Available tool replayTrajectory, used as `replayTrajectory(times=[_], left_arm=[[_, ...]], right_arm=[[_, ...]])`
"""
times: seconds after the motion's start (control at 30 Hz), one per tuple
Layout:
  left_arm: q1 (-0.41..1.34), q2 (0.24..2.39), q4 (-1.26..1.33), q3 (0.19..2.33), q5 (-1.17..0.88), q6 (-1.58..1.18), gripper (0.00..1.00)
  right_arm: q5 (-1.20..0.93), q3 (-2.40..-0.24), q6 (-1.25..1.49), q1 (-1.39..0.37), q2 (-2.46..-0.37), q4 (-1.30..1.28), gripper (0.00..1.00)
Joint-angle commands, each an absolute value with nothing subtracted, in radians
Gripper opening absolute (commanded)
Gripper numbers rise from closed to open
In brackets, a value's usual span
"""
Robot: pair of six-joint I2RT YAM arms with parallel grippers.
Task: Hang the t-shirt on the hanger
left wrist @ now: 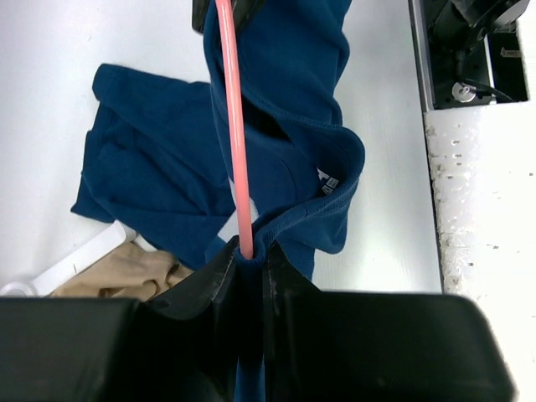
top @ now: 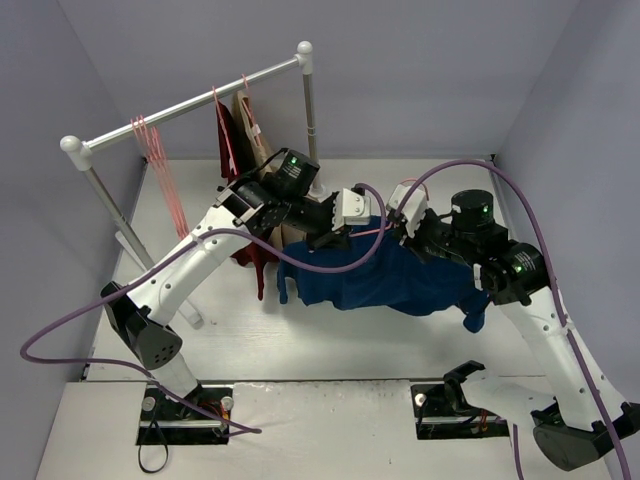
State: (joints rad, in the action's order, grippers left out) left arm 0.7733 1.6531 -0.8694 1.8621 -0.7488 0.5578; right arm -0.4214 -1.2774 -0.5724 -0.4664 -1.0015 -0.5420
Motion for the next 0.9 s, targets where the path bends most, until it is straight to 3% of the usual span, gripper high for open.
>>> replayTrajectory(times=[0.0, 0.2, 0.27, 0.4, 0.47, 0.63, 0.87], left_arm=[[0.785, 1.639, -0.81, 1.915, -0.825, 0.539, 0.08], [0.787, 1.655, -0.811, 1.913, -0.828, 0.522, 0.09], [0.788, 1.656, -0.81, 1.908, -0.823, 0.524, 0.01], [0.785, 1.653, -0.81, 1.908, -0.775, 0.506, 0.0], [0.783, 1.648, -0.798, 1.905, -0.747, 0.489, 0.0], [0.75, 1.525, -0.544, 1.773, -0.685, 0.361, 0.0], [0.733, 1.486, -0.447, 1.704, -0.648, 0.286, 0.0]], right_arm=[[-0.453, -1.301, -0.566, -0.476, -1.008, -0.446, 0.0], [-0.448, -1.31, -0.571, -0.476, -1.012, -0.446, 0.0], [-0.446, -1.309, -0.571, -0.475, -1.014, -0.446, 0.0], [-0.419, -1.3, -0.571, -0.475, -1.002, -0.446, 0.01], [-0.397, -1.286, -0.57, -0.475, -0.991, -0.446, 0.09], [-0.295, -1.245, -0.55, -0.476, -0.931, -0.448, 0.46], [-0.189, -1.215, -0.499, -0.474, -0.863, -0.448, 0.7]])
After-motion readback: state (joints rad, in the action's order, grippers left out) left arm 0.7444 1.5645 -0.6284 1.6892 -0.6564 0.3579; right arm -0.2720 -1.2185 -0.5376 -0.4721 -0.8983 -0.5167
